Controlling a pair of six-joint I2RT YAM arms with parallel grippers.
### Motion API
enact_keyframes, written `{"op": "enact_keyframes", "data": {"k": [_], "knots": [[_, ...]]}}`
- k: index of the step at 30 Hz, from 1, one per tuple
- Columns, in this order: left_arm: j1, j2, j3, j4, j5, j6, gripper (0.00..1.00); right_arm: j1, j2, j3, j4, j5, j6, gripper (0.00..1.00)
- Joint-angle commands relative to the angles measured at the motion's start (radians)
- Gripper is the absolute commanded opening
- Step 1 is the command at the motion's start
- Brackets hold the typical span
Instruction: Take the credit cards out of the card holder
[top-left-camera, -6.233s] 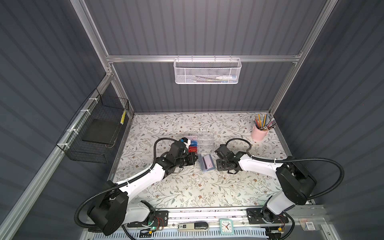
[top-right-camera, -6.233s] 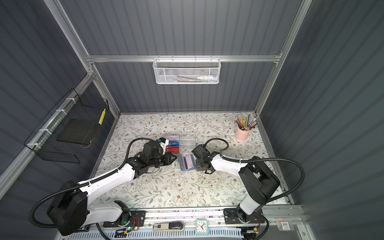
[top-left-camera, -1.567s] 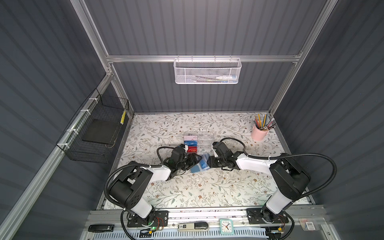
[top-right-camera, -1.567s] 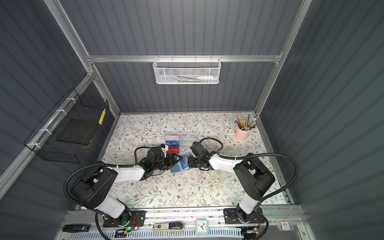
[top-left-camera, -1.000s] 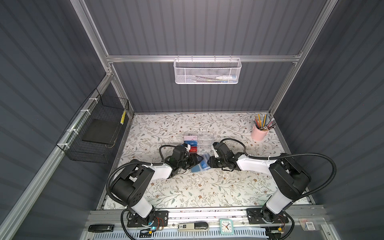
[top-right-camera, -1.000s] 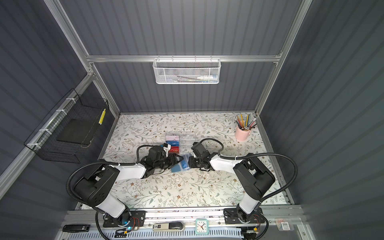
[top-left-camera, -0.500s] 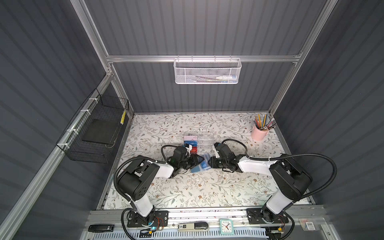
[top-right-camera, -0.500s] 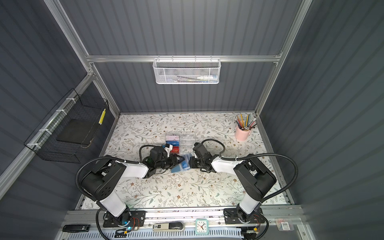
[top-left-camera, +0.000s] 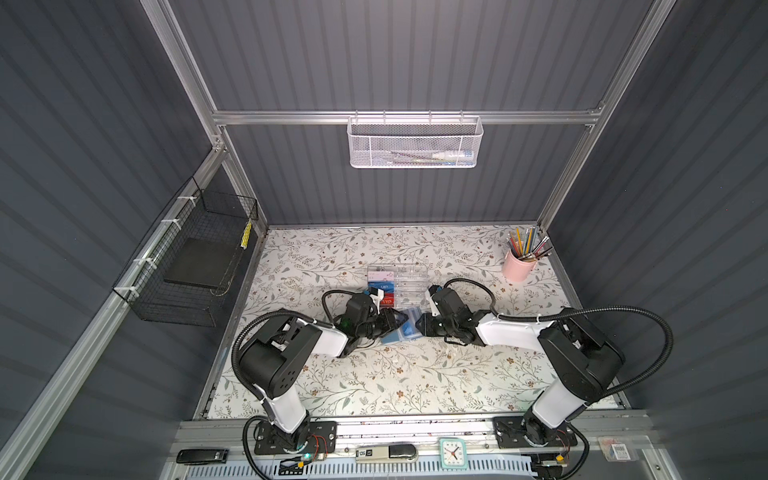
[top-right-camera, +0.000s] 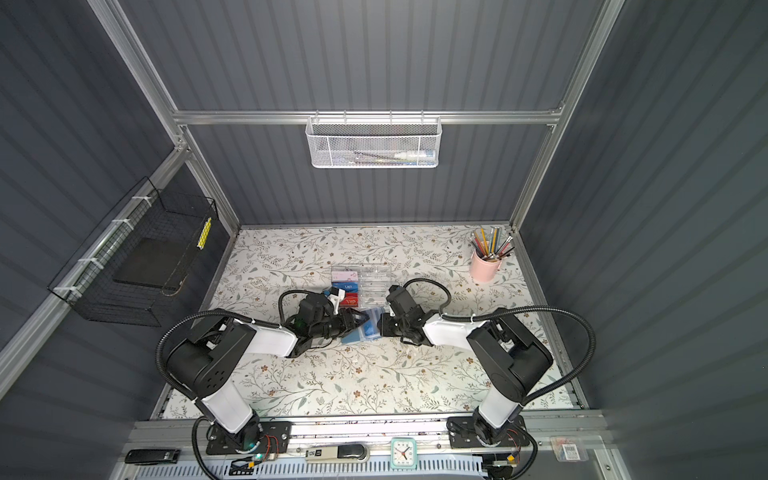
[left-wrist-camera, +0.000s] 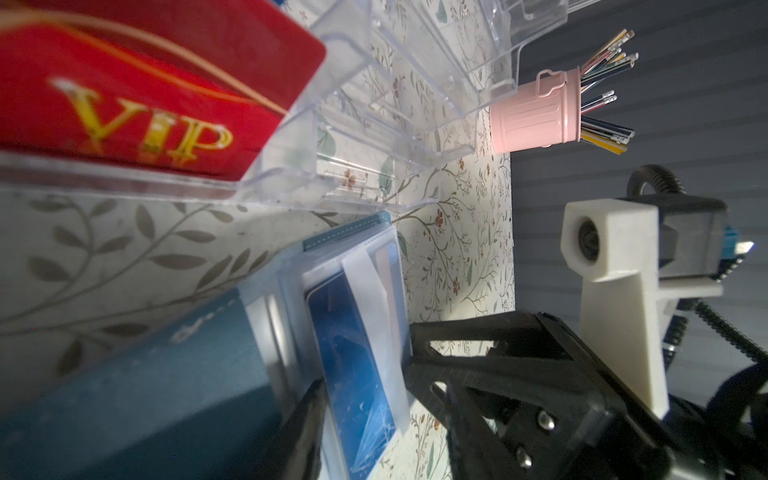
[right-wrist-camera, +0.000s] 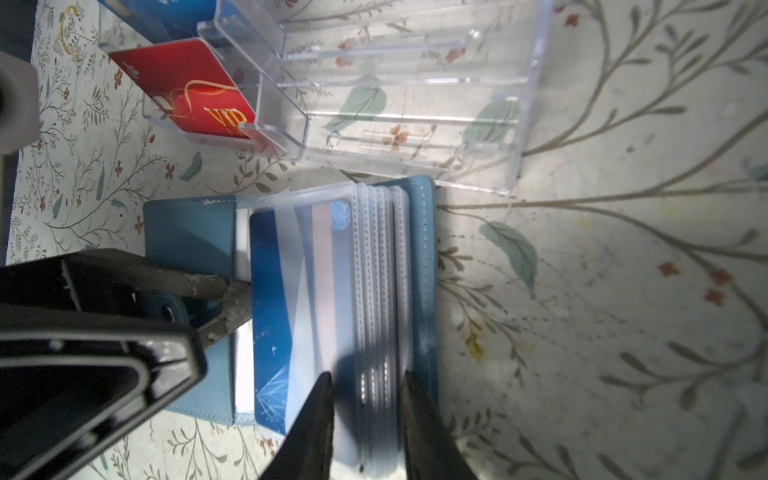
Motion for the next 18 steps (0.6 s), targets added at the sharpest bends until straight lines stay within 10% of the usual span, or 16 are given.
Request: {"op": "enact_keyframes", "data": {"k": [1,18], "knots": [[-0.004,-0.001,-0.012,0.061,0.039,-0.011,0.46,0.003,0.037,-0.035,-0.06,-0.009,0.003,0.29],[-0.008,0.011,-0.044,0.205,0.053,-0.058,0.41,0.002,0.041,-0.043,-0.046,-0.02,0.014,0.29]]}}
